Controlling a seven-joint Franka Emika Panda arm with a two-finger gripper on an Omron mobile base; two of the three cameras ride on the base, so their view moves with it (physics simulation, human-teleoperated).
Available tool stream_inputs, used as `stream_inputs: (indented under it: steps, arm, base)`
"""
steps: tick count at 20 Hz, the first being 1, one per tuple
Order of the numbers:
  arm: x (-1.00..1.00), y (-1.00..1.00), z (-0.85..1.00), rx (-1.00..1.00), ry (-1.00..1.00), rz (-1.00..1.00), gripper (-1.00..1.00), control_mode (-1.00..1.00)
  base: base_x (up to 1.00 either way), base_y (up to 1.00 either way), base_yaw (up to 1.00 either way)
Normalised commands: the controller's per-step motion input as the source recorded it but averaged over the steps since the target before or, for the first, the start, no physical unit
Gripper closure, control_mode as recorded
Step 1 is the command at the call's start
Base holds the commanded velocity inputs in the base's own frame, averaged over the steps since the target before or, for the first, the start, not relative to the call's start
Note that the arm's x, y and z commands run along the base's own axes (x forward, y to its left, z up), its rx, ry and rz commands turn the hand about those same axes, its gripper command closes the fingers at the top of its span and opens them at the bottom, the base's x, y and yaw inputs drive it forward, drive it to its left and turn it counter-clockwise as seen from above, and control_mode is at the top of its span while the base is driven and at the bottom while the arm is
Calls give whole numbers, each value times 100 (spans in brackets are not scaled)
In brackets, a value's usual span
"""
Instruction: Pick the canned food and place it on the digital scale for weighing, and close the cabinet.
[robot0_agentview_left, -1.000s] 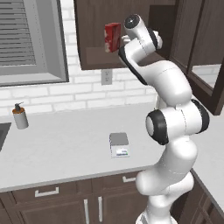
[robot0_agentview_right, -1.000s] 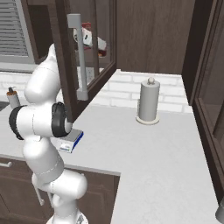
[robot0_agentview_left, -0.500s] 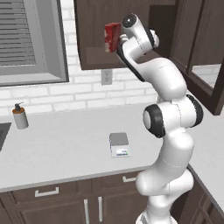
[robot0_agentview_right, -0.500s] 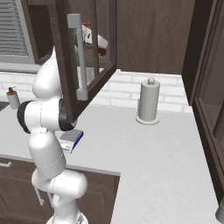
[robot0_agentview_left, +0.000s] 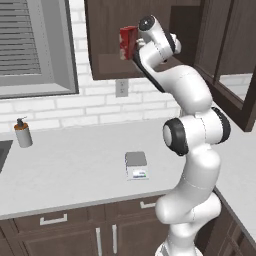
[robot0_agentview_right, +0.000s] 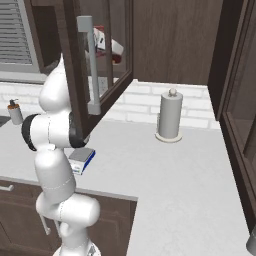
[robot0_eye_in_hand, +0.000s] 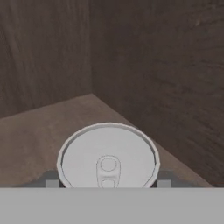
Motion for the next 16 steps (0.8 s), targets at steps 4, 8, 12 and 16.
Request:
stream_inputs:
  steps: [4, 8, 12, 16]
  arm:
    - [-62, 89, -23, -8, -19, 2, 100, -100]
    - [-95, 88, 3, 0, -7, 4, 100, -100]
    - [-100, 31, 45, 0, 0, 8, 100, -100]
    - [-100, 14, 48, 0, 0, 14, 100, -100]
  base:
    - [0, 0, 0]
    - [0, 0, 0]
    - [0, 0, 0]
    - [0, 0, 0]
